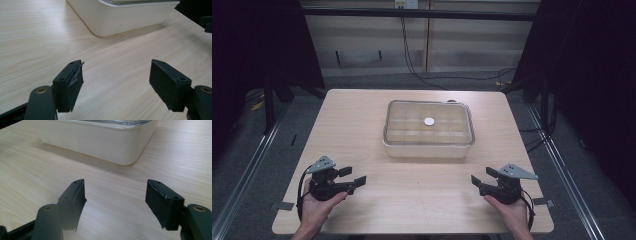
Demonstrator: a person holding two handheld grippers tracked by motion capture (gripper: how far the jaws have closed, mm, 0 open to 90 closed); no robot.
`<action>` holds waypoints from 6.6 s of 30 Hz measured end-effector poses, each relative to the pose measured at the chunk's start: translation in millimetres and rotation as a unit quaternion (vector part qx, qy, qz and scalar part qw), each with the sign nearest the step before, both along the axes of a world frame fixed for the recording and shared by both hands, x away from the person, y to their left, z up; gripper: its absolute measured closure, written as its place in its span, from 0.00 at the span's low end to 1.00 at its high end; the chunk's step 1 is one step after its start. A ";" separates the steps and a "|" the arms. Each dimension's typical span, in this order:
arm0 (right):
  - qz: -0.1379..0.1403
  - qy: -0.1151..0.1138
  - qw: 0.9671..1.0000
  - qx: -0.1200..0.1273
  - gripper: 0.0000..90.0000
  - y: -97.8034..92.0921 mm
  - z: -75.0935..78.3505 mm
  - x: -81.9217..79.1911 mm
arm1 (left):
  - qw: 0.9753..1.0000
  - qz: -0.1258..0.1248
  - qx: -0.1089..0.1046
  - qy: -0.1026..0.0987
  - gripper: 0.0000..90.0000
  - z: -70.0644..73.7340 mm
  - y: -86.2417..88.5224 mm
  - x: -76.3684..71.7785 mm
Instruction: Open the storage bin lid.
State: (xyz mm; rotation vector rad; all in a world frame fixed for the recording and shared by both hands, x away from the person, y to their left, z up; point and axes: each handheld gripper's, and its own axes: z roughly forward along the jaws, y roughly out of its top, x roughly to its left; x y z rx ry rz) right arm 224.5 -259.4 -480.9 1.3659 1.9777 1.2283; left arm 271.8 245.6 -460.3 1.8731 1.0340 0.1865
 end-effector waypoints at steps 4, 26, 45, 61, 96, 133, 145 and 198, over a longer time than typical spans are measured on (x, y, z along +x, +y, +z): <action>0.008 0.008 1.000 0.011 0.37 -0.9 0.7 0.0 | 1.000 0.003 0.005 0.003 0.30 -1.4 -0.7 0.5; 0.044 0.016 0.999 0.015 0.40 8.1 20.0 8.8 | 1.000 -0.024 0.012 0.006 0.33 -1.0 -14.8 3.9; 0.071 0.045 0.996 0.029 0.34 14.8 48.1 39.7 | 0.999 -0.028 0.022 -0.028 0.39 26.4 -28.9 37.2; 0.085 0.069 0.994 0.019 0.29 2.8 63.9 83.6 | 0.999 -0.028 0.025 -0.032 0.30 27.8 -37.7 55.9; 0.035 0.107 0.994 0.006 0.21 10.2 46.6 171.9 | 0.999 -0.024 0.034 0.005 0.25 27.4 -67.0 136.8; 0.045 0.153 0.987 0.025 0.11 16.9 33.2 190.1 | 0.997 -0.040 0.054 0.049 0.22 14.5 -100.3 176.4; 0.021 0.122 0.992 0.023 0.11 23.1 30.4 192.8 | 0.996 -0.044 0.049 0.052 0.22 14.1 -99.1 179.2; 0.028 0.071 0.992 0.100 0.51 14.0 56.8 167.6 | 0.999 -0.045 0.007 -0.004 0.51 40.8 -82.3 151.9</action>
